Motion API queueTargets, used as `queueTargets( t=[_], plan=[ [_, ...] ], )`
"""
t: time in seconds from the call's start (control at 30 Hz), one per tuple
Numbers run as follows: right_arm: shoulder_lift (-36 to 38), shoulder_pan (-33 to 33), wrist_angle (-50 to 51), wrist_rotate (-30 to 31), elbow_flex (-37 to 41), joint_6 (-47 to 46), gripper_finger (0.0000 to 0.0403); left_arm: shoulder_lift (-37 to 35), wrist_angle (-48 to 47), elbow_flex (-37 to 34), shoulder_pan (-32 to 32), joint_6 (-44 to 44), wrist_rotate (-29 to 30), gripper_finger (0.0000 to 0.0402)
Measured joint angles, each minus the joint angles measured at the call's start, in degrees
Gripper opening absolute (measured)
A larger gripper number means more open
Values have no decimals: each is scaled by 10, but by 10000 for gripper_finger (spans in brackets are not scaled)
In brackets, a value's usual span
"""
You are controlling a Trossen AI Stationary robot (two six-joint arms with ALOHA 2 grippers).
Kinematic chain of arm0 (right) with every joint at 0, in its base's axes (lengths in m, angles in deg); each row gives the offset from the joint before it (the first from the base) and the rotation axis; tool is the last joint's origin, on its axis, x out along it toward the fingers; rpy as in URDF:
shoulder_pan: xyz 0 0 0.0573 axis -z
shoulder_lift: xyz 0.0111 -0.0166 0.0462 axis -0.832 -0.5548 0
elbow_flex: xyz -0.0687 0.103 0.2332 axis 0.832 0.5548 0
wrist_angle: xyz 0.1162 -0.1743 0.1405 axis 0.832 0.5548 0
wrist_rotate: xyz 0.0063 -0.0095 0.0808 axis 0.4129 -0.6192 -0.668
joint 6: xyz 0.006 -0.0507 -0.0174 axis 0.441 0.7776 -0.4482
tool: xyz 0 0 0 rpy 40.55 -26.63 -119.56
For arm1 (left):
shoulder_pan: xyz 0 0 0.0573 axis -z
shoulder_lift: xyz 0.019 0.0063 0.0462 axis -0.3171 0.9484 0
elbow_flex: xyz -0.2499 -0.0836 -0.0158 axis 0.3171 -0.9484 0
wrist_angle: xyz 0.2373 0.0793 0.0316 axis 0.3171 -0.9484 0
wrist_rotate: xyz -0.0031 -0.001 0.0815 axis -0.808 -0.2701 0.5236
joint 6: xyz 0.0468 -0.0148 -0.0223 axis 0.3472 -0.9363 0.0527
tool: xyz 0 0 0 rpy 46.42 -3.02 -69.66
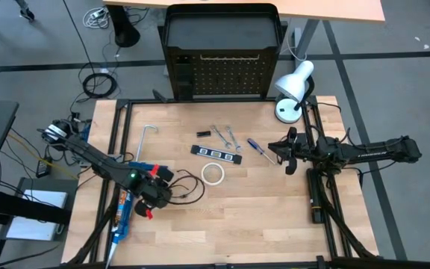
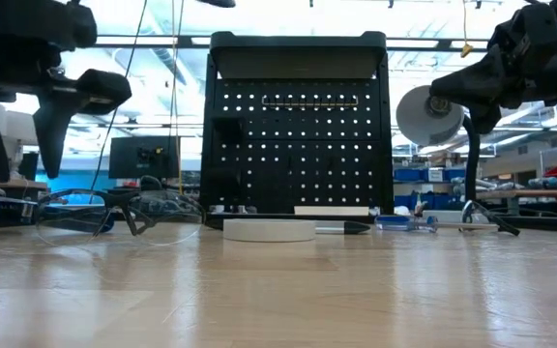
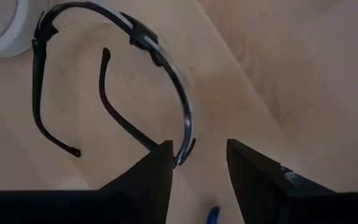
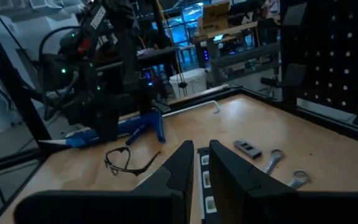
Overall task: Hang tools onto peg board
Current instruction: Put the left safety glasses on top of the pegboard
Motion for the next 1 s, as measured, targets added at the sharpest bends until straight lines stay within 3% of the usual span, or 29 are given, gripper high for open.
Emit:
queueTargets(
  t=[0.4, 0.77, 1.0],
  plan=[
    [-1, 0, 0, -4, 0, -3, 57, 3, 82, -48, -4, 102, 39, 157],
    [-1, -1, 0, -5, 0, -4, 57, 9, 150, -87, -4, 103, 35, 157],
    [-1, -1, 1, -5, 0, -3, 57, 60, 163, -86, -4, 102, 16, 157]
  ],
)
